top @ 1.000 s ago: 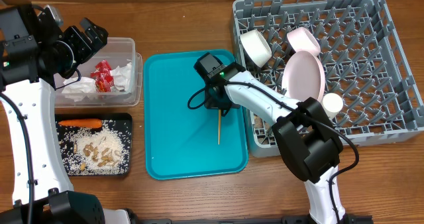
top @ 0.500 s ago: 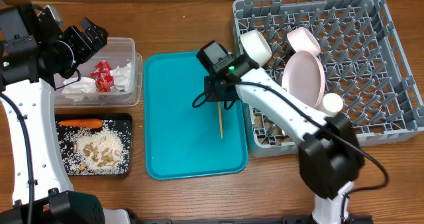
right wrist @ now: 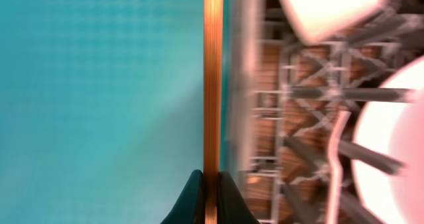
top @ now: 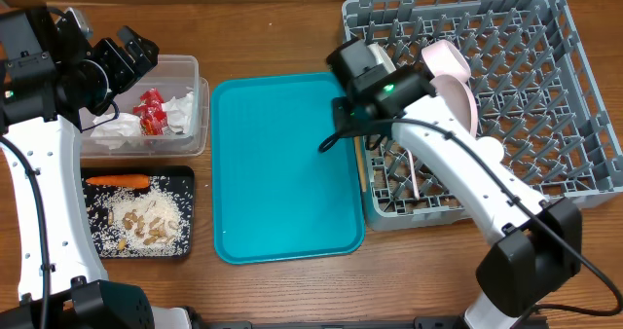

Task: Sort waste into correct bins and load items into the dishwasher
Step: 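Lift the wooden chopstick and carry it right over the grey rack, then lower the chopstick upright into the rack beside the pink plate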

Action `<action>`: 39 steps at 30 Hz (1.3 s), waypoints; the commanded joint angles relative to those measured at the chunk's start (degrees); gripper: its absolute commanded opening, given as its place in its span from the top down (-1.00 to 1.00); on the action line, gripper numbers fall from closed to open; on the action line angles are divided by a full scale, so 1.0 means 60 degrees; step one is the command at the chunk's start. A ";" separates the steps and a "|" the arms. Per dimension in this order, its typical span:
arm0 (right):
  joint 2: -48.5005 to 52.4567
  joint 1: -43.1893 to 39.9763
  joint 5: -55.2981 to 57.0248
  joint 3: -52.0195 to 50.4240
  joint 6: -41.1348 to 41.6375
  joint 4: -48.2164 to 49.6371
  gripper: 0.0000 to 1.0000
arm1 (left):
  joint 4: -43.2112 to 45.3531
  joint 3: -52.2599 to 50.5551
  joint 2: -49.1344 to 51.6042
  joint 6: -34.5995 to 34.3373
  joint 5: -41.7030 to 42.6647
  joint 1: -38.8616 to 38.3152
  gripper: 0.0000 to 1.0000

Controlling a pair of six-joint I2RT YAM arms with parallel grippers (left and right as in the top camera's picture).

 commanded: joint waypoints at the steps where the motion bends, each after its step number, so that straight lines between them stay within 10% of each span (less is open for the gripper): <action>1: -0.0197 -0.0514 0.0171 0.0262 -0.0251 -0.0036 0.92 | 0.0011 0.0208 -0.0193 -0.0087 0.0146 0.0033 -1.00; 39: -0.0164 -0.2073 0.0750 -0.0845 -0.1432 0.0576 0.92 | 0.0011 0.0204 -0.0193 -0.0087 0.0146 0.0033 -1.00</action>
